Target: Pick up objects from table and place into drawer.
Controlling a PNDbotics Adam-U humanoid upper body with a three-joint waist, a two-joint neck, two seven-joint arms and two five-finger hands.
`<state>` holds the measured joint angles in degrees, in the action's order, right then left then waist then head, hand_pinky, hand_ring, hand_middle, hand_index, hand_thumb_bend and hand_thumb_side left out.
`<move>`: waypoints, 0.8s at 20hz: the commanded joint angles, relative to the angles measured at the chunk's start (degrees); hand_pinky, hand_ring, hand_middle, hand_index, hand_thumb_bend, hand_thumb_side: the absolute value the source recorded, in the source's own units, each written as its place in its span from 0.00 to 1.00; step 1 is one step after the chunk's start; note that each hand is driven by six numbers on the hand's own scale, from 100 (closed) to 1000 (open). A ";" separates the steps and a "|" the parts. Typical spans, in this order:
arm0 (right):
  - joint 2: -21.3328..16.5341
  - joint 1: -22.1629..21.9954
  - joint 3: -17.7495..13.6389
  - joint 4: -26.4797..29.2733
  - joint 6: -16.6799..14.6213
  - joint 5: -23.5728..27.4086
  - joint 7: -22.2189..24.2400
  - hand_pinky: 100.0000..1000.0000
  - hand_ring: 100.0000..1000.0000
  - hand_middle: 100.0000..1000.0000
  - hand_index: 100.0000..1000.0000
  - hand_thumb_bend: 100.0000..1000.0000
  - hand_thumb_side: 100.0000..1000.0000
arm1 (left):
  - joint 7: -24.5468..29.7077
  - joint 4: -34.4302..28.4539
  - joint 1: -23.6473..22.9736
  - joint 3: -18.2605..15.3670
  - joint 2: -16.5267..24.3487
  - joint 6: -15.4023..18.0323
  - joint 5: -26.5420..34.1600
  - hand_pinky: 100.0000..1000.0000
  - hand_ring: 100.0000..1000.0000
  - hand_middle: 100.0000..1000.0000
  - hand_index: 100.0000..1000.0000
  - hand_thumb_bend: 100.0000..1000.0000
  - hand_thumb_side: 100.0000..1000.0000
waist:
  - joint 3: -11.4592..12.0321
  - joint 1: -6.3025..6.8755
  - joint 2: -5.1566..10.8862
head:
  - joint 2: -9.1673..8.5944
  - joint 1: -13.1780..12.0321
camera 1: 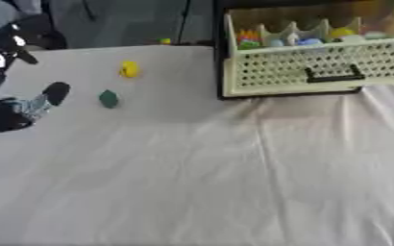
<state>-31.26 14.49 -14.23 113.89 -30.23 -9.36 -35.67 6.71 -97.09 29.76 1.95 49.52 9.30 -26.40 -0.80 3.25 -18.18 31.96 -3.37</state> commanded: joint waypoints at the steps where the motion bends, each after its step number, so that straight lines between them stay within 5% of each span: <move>1: 0.53 -0.40 1.70 0.70 -2.89 -2.59 -2.83 0.46 0.50 0.50 0.76 0.00 0.42 | 2.56 2.08 2.59 -1.41 6.68 0.56 -2.79 0.69 0.87 0.97 0.91 0.34 0.77 | -0.37 -0.26 0.57 | -1.31 -0.57; 6: 2.33 -1.46 3.24 0.70 -6.73 -4.02 -3.67 0.46 0.49 0.49 0.75 0.00 0.42 | 5.18 6.52 4.87 -0.97 11.82 2.17 -2.97 0.70 0.82 0.91 0.86 0.30 0.69 | -1.75 -0.17 -0.30 | -3.17 -1.48; 16: 3.53 -1.42 4.09 0.70 -6.50 -4.29 -2.22 0.45 0.48 0.48 0.74 0.00 0.42 | 13.98 20.63 13.36 3.84 7.35 8.02 -7.13 0.62 0.74 0.86 0.94 0.32 0.60 | -3.12 0.23 -1.30 | -4.34 -1.94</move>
<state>-27.13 12.63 -10.13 113.88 -34.55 -13.04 -36.02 19.61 -77.74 42.02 5.87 55.84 16.68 -32.94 -3.93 3.48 -20.45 28.09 -5.01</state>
